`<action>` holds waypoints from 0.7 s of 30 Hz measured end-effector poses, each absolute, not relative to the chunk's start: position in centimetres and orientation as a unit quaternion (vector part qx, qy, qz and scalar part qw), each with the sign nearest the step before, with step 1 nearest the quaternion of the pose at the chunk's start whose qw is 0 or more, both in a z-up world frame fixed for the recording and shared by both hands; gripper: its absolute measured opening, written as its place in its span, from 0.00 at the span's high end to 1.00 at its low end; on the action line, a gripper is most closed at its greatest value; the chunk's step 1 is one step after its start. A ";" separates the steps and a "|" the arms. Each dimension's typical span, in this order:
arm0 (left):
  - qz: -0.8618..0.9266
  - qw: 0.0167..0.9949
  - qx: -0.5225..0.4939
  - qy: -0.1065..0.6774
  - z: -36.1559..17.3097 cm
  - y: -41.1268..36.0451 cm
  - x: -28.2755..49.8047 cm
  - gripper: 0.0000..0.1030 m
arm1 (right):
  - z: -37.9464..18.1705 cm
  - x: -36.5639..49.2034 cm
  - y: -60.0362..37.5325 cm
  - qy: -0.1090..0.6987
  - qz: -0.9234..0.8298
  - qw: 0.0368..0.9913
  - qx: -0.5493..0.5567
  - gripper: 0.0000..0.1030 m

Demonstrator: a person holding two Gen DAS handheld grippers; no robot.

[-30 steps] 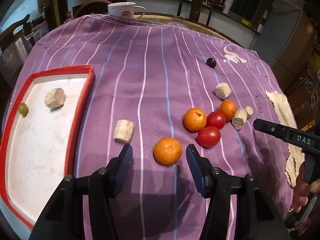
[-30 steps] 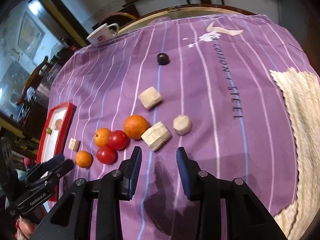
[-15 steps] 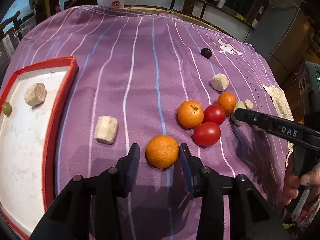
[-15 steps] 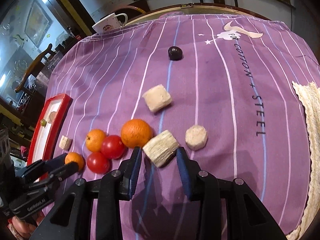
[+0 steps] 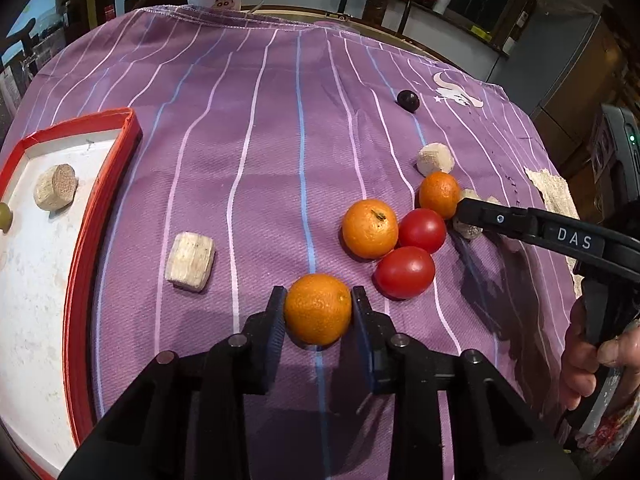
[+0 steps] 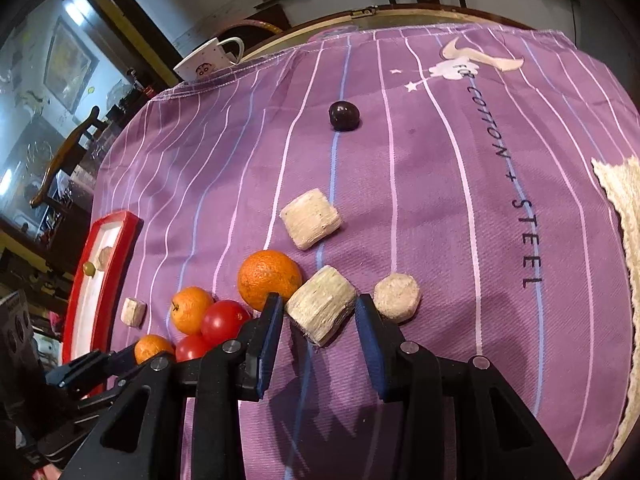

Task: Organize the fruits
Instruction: 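Grasp the orange with the left tool while the right tool grasps another pale chunk, then carry the orange and chunk into the tray and open both tools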

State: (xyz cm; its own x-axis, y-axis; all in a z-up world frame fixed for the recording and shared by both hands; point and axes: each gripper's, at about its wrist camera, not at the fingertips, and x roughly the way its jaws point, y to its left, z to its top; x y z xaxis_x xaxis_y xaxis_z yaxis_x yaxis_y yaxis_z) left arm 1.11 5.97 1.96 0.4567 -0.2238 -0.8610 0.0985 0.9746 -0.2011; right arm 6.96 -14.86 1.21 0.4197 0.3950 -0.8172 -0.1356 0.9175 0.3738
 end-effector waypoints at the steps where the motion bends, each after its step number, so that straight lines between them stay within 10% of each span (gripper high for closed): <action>1: -0.095 0.851 -0.061 0.513 2.0 6.0 1.1 0.70 | 1.2 6.9 -14.8 0.515 0.159 0.833 0.125 0.61; 21: -0.074 0.856 -0.084 0.504 3.7 8.5 -0.9 0.71 | 2.9 2.8 -14.9 0.510 0.179 0.830 0.141 0.66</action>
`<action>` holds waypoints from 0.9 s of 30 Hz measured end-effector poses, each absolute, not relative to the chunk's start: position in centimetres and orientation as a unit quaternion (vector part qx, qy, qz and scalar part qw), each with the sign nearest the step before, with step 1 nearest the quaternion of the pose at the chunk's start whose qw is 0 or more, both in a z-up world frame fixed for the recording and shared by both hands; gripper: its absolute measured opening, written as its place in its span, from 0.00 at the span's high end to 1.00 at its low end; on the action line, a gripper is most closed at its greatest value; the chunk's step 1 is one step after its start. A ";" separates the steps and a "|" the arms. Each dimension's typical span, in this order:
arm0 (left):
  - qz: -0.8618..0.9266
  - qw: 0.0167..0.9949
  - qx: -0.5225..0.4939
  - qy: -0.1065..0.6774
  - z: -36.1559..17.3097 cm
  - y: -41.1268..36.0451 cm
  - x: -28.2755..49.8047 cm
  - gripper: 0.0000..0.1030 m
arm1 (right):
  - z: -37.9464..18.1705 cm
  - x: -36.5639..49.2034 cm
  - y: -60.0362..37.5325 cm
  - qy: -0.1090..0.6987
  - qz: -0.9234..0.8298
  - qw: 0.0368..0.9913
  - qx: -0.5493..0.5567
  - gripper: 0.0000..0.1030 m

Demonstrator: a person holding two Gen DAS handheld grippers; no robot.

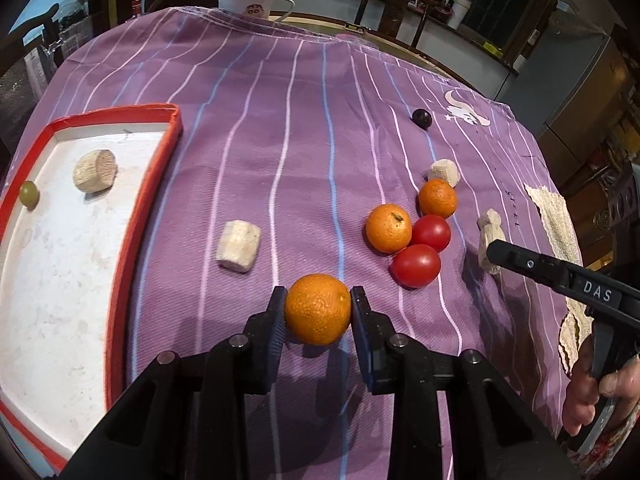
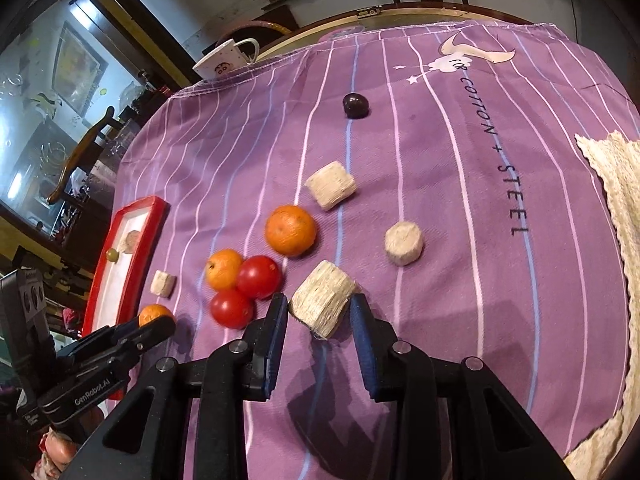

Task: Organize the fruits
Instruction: 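Carry the orange and chunk into the tray and open both tools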

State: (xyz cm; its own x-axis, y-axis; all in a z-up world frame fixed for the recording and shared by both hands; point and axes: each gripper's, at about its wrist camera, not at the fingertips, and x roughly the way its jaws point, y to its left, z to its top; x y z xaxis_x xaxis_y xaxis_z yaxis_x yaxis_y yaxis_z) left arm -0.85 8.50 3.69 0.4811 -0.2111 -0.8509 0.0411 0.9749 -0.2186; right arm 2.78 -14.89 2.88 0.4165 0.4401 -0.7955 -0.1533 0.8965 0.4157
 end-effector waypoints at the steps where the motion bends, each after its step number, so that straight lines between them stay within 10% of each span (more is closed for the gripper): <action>1: -0.073 0.857 -0.084 0.503 3.8 8.6 -1.0 0.71 | 2.9 2.6 -14.7 0.510 0.179 0.829 0.141 0.66; 27: -0.022 0.866 -0.091 0.492 6.8 18.6 -4.6 0.71 | 7.6 -2.5 -4.8 0.488 0.194 0.843 0.112 0.66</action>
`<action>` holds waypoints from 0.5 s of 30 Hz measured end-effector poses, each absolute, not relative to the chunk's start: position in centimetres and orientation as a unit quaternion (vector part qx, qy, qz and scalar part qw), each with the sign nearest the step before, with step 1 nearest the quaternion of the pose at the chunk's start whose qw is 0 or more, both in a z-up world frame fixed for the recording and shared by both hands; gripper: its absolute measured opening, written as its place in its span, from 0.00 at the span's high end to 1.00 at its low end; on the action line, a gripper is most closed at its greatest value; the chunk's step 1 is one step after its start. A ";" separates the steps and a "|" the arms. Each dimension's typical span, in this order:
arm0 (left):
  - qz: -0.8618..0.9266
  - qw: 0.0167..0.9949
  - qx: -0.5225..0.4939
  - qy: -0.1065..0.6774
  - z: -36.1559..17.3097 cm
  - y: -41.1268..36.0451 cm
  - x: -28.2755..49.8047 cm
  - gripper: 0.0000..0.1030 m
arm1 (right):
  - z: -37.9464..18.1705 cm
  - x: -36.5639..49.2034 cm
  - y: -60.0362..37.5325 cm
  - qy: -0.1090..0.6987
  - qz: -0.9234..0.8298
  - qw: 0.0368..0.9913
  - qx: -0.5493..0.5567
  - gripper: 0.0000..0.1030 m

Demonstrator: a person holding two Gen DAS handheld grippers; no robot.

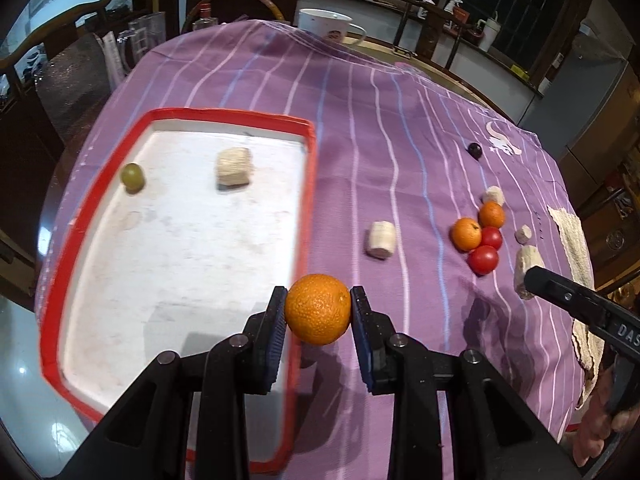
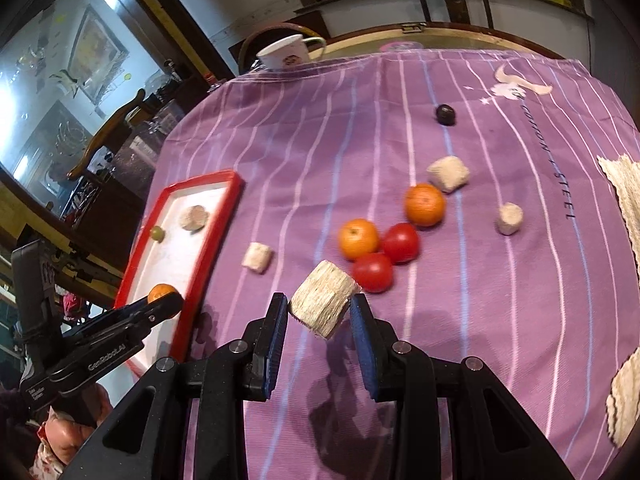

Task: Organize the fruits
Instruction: 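Carry the orange and chunk into the tray and open both tools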

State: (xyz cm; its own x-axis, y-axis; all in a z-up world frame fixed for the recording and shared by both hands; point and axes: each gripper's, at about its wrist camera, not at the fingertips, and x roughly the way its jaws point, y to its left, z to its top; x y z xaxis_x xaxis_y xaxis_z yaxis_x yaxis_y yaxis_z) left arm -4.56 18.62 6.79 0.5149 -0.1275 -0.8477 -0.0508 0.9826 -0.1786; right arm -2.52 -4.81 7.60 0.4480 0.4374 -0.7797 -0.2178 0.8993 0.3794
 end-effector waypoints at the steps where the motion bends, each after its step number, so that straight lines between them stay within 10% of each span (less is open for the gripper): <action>1: -0.018 0.867 -0.087 0.491 6.9 19.1 -4.7 0.71 | 7.8 -2.7 -4.1 0.488 0.197 0.843 0.110 0.66; 15: 0.027 0.868 -0.075 0.489 7.0 25.9 -5.2 0.71 | 9.0 -2.9 7.2 0.487 0.256 0.833 0.059 0.66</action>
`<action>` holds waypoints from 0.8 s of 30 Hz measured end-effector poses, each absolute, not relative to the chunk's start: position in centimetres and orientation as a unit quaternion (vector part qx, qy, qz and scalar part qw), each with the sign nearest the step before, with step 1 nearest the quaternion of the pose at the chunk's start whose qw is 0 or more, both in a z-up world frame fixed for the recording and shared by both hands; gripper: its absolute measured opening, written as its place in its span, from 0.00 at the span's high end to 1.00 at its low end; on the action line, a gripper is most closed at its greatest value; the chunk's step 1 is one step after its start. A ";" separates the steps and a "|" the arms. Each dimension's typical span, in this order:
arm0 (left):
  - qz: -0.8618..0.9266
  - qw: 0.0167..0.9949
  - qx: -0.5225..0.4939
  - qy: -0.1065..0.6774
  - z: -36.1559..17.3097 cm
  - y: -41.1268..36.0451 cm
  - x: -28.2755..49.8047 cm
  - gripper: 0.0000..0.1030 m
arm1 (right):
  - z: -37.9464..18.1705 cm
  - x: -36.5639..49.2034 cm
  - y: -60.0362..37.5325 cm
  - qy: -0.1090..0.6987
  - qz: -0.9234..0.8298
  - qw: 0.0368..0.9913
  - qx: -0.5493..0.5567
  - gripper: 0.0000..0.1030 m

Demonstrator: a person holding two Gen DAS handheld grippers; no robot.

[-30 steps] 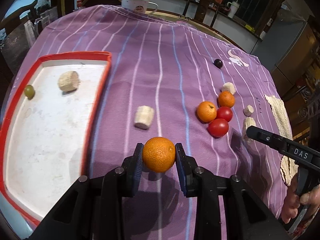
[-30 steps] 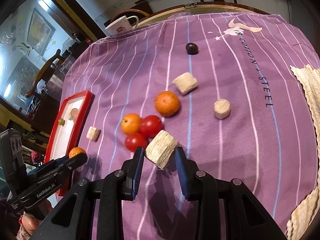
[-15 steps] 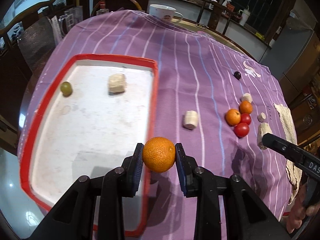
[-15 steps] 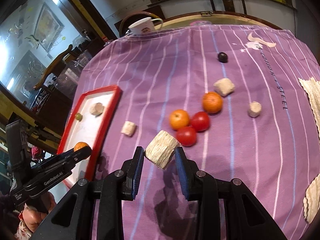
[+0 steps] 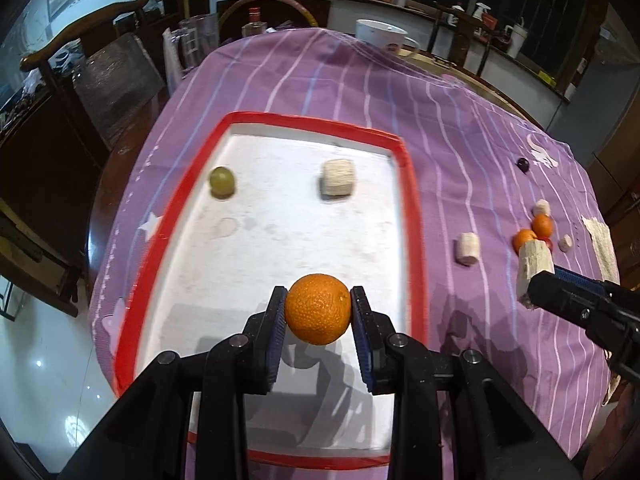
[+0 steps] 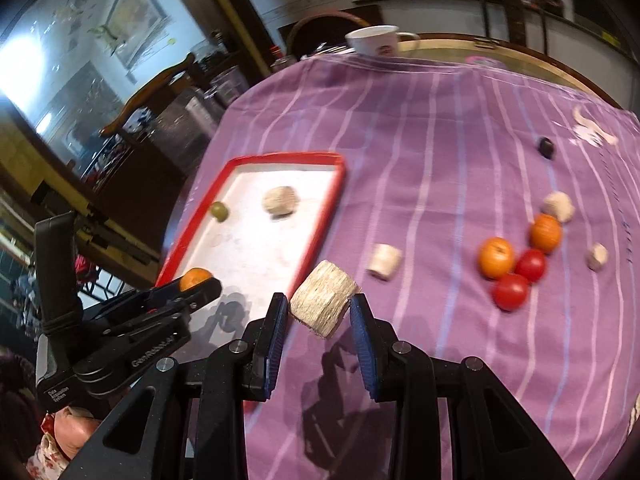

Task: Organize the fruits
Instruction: 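Carry the orange and chunk into the tray and open both tools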

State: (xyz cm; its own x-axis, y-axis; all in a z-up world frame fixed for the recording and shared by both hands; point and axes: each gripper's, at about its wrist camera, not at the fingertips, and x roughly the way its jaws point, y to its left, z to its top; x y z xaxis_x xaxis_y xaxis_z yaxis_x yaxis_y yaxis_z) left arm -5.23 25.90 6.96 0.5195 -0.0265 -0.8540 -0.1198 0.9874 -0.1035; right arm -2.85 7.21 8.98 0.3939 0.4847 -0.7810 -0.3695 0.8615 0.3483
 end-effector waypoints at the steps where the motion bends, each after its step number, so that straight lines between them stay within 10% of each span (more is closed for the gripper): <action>1: 0.030 0.867 -0.076 0.491 6.8 26.5 -5.2 0.71 | 8.9 -2.8 7.9 0.488 0.260 0.831 0.057 0.66; 24: 0.058 0.845 -0.089 0.524 2.5 33.7 1.9 0.70 | 3.0 3.8 18.8 0.543 0.256 0.798 0.058 0.65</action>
